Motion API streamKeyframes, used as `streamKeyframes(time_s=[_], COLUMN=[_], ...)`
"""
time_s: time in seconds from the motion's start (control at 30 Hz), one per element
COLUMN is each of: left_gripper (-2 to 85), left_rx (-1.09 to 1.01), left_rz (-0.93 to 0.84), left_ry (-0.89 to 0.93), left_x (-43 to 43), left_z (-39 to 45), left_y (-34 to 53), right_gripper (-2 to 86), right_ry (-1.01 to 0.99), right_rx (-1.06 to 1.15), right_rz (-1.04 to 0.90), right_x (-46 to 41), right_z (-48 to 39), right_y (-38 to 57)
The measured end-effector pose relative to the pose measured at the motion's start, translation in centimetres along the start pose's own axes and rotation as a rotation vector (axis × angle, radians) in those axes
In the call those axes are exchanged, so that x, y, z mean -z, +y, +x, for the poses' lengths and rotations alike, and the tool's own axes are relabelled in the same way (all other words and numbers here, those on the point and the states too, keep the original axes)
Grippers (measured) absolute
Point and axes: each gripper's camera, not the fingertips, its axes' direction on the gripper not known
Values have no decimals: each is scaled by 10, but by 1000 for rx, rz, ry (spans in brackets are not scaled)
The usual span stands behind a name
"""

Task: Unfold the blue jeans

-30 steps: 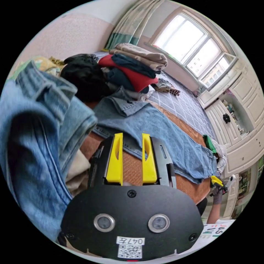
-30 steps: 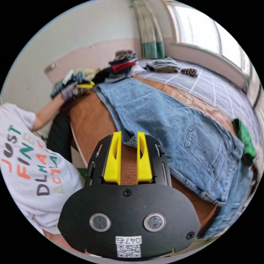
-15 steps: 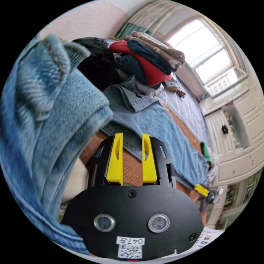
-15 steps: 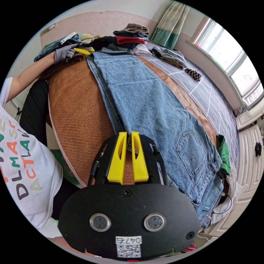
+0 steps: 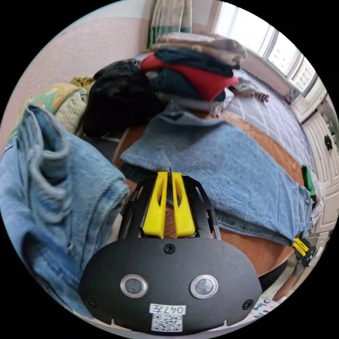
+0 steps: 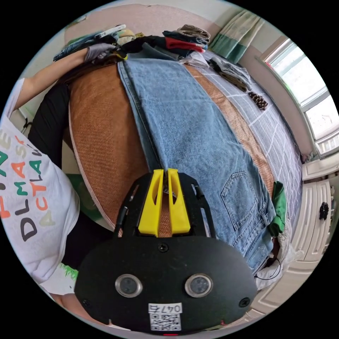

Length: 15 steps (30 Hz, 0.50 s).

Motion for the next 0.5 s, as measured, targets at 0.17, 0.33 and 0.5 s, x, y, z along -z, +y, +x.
streamKeyframes(time_s=[0.17,0.33,0.5], left_gripper=[-5,-3,1], left_rx=[-47,-154,-115], left_rz=[33,26,-151], left_ry=[-10,-103,-19], left_x=[45,81,34], left_z=[33,70,57], left_y=[10,15,-2], right_gripper=[3,2,2], right_ry=[28,10,4], right_rx=[13,-14,82], right_rz=[-6,52,-43], right_x=[7,22,-4], right_z=[-1,11,9], right_y=[3,21,31])
